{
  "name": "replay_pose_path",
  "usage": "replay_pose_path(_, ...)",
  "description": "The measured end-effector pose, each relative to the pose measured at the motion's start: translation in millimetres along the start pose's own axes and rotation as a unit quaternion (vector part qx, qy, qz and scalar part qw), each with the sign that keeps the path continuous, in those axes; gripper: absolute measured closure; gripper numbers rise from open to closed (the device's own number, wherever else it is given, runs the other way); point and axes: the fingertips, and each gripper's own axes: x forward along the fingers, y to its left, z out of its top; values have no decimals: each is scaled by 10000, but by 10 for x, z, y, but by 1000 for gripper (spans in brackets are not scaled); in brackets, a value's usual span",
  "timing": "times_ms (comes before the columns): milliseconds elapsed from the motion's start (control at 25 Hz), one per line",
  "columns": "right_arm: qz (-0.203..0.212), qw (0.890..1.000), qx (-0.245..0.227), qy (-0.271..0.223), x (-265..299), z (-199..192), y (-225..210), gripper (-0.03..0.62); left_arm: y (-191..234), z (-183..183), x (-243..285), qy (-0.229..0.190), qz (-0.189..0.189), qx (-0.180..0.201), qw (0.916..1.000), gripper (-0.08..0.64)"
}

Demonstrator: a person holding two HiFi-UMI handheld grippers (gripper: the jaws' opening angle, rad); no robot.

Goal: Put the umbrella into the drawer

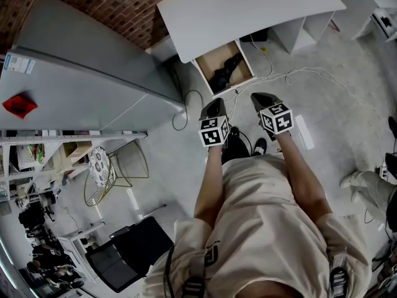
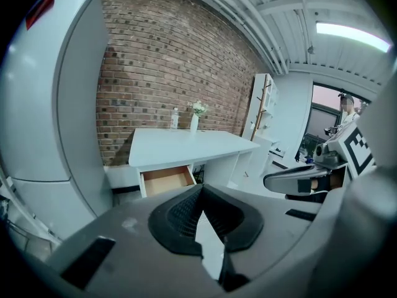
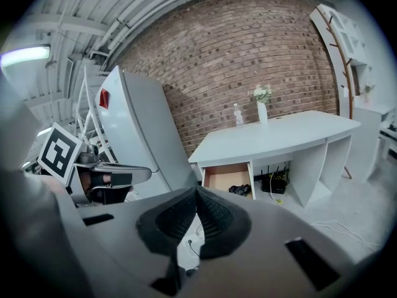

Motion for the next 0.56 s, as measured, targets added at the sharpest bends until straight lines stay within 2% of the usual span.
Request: replay_pose_path(560, 46, 9999, -138, 83, 30, -10, 5, 525, -22, -41, 65, 119, -8, 148, 9998, 551)
